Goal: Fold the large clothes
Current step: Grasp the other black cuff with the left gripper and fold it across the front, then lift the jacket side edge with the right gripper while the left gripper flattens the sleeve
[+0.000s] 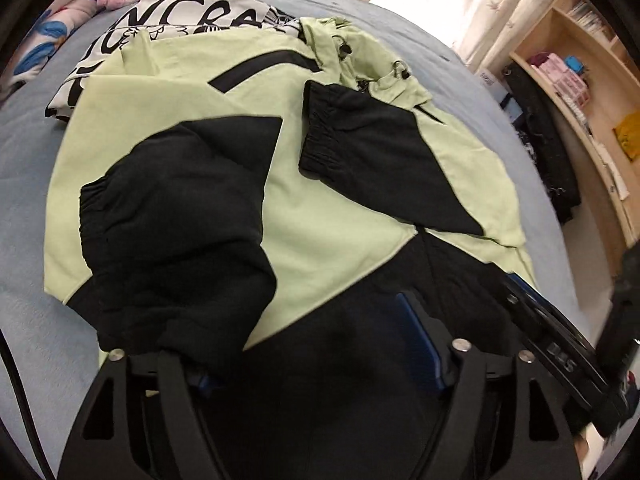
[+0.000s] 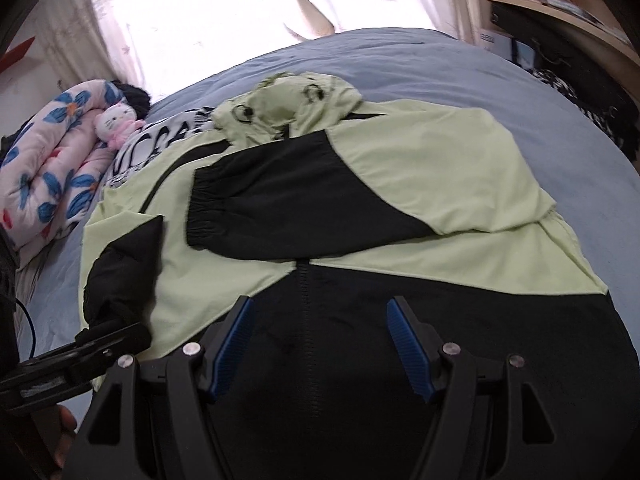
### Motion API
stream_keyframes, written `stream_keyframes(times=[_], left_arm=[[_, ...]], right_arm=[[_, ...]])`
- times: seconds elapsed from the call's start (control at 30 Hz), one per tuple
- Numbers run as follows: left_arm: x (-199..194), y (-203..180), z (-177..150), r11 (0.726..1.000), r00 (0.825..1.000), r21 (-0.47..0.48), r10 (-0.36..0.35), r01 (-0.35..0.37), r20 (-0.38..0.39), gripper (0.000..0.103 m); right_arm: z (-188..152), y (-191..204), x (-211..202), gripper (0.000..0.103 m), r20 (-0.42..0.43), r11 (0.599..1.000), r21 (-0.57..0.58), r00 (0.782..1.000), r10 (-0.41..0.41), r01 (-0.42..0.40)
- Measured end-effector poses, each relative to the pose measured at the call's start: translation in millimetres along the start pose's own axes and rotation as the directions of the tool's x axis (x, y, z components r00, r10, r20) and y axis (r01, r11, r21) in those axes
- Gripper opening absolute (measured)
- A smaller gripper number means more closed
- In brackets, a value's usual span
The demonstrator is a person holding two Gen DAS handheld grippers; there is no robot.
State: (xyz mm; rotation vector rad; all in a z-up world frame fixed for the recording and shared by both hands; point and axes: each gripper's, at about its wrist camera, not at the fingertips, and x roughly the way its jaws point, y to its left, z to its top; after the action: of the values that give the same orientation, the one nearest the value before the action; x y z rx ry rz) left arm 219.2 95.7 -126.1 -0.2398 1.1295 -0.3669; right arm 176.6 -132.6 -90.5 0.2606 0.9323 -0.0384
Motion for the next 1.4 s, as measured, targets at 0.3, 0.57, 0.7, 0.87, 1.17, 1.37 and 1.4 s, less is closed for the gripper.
stream_keyframes(times=[0.3, 0.57, 0.7, 0.87, 1.17, 1.37, 1.4], left_arm=[[-3.5, 14.7, -25.8, 0.996, 0.996, 0.031, -0.082, 0.083, -0.044, 0.088], [-8.4, 12.5, -52.3, 0.990, 0.995, 0.120, -0.061, 0.070, -0.081, 0.090], [-15.3, 11.8, -67.7, 0.980, 0.995, 0.189, -0.040, 0.056, -0.089, 0.092], [-24.9, 16.3, -83.0, 0.975, 0.998, 0.220, -0.030, 0.043, -0.064, 0.092], [-67.4, 43.3, -100.3, 0.984, 1.000, 0.179, -0.007, 0.010, -0.013, 0.092], [-102.9, 82.7, -113.8, 0.994, 0.999, 0.096, 0.042, -0.044, 0.023, 0.092], [-106.5, 88.0, -114.7, 0.995, 0.998, 0.082, 0.048, -0.050, 0.029, 0.092]], right_arm=[[1.0, 36.8, -6.1, 0.069, -0.012, 0.992, -0.103, 0.997, 0.078, -0.079], [-0.4, 52.2, -4.7, 0.069, -0.057, 0.983, -0.128, 0.991, 0.124, -0.130], [0.9, 62.4, -1.3, 0.069, -0.101, 0.966, -0.146, 0.975, 0.199, -0.212], [8.7, 103.0, 15.2, 0.069, -0.226, 0.895, -0.234, 0.916, 0.331, -0.380], [-4.0, 195.2, 37.0, 0.069, -0.319, 0.811, -0.422, 0.904, 0.285, -0.405], [-35.7, 228.6, 71.6, 0.069, -0.354, 0.764, -0.567, 0.929, 0.111, -0.308], [-41.2, 230.3, 78.8, 0.069, -0.354, 0.763, -0.580, 0.932, 0.080, -0.286]])
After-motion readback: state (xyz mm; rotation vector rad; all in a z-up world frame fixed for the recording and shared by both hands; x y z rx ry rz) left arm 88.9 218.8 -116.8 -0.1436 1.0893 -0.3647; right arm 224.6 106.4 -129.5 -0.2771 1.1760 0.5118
